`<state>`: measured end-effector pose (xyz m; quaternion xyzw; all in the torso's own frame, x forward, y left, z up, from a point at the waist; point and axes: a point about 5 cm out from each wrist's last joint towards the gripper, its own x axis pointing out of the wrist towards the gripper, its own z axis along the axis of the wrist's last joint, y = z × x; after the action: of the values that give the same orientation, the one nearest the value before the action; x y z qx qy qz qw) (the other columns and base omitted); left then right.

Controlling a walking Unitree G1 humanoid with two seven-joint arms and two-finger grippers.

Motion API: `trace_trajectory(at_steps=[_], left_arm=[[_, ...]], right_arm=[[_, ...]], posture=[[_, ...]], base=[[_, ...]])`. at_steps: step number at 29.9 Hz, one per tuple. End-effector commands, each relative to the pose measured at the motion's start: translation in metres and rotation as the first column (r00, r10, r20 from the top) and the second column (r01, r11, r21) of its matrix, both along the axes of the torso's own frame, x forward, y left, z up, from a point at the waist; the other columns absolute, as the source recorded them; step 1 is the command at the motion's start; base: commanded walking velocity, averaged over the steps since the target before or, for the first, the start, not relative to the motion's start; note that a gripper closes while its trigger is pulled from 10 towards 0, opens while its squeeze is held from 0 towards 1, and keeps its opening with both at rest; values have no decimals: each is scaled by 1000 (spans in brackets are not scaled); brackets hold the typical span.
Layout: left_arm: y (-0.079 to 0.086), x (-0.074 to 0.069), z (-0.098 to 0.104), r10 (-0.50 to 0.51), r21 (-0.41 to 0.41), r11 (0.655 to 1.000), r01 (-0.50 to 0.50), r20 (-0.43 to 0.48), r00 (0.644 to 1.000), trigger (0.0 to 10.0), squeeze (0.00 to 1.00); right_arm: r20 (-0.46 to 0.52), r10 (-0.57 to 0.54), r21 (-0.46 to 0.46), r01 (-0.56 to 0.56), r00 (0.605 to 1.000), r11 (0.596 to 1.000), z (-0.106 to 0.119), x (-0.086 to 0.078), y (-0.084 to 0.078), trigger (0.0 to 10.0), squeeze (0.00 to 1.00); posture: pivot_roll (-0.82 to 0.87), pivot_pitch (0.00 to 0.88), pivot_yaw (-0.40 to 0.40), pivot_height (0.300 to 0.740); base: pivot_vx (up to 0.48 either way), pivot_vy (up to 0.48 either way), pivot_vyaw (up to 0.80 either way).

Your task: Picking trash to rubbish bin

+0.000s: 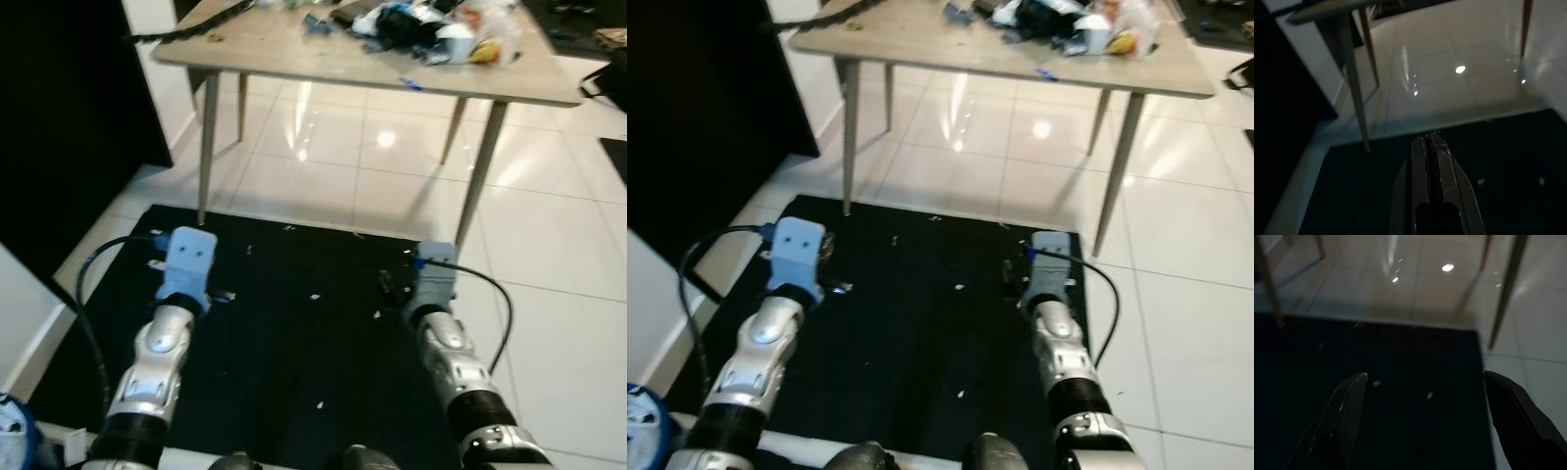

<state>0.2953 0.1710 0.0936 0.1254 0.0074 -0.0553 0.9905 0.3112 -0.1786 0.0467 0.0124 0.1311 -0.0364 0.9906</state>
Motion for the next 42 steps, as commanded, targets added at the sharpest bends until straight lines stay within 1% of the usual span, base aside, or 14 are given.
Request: trace_trajectory(at_steps=[1,33,35,40,42], left_arm=[[6,-2,-3,12,5,1000,-11,-21,1000,10000,0],[3,0,-2,10,2,1000,-10,-18,1000,10000,0],[3,0,-2,11,2,1000,-11,-17,1000,10000,0],[3,1,0,11,1,1000,-11,-10,1000,10000,0],[3,1,0,11,1,1000,-11,-9,1000,10000,0]], right_arm=[[-17,11,12,-11,1000,1000,-5,-3,7,10000,0],[12,29,-10,-29,1000,1000,0,-1,7,10000,0],[21,29,-14,-29,999,999,1,0,7,10000,0],[78,32,-26,-30,996,999,12,5,9,10000,0],[84,32,-25,-30,996,999,13,5,9,10000,0]], posture=[[61,60,-30,740],[56,58,-37,740],[56,58,-37,740],[55,52,-39,740],[55,52,-39,740]], base=[[315,0,0],[313,0,0],[307,0,0],[310,0,0],[309,0,0]])
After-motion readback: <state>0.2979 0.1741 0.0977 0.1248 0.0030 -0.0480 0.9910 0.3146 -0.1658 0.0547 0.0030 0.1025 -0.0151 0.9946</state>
